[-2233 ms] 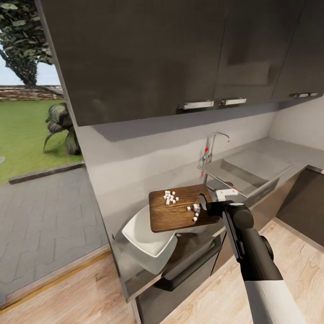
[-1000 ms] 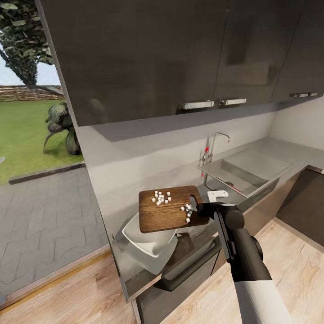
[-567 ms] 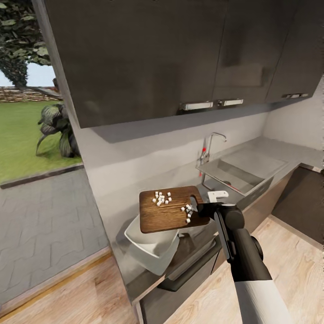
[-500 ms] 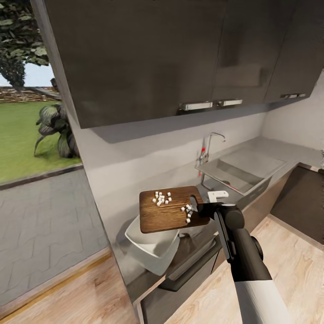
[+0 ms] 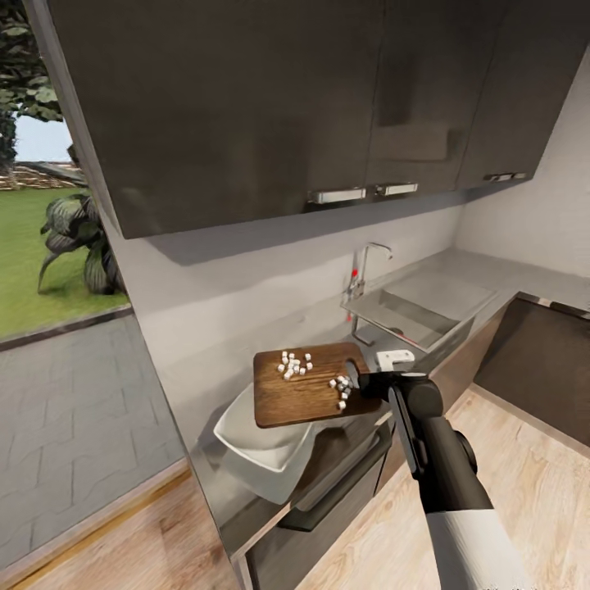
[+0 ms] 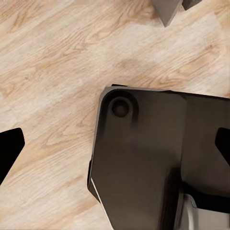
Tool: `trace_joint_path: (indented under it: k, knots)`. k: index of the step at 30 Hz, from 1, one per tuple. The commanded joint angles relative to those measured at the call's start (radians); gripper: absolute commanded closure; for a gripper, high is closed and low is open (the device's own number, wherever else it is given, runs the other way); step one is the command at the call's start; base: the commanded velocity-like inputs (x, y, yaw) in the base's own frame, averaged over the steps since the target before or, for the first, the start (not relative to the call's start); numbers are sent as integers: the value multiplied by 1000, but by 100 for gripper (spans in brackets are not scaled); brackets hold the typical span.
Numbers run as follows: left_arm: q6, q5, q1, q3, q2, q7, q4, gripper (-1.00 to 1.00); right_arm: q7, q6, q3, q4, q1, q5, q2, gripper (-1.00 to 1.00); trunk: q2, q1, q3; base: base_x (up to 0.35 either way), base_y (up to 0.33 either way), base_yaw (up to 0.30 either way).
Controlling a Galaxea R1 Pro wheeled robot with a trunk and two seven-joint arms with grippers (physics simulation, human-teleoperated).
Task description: In the kitchen, take the Vidalia onion out of the sink, dice it on the chopping board with the paring knife, put the diced onion into the bowl on the countertop, then place both the paring knife and the chopping board into the sink.
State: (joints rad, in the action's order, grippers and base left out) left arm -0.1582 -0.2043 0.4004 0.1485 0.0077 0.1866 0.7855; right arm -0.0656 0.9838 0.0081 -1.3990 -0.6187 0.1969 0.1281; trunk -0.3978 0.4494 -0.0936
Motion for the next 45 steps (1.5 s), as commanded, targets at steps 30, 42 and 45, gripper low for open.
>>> trace_joint_path:
  k: [30,42,45]
  knots:
    - [-3,-6,0,4,-18,6,-12,-100,-5,7,4,49,-1,126,9,100,-2,1,-2,0,0,-2]
    - [-3,-6,0,3,-21,6,-26,-100,-5,7,22,39,-1,165,16,100,-2,1,-2,0,0,0]
    - [-3,-6,0,4,-24,6,-28,-100,-5,7,47,38,-1,169,16,100,-2,1,-2,0,0,0]
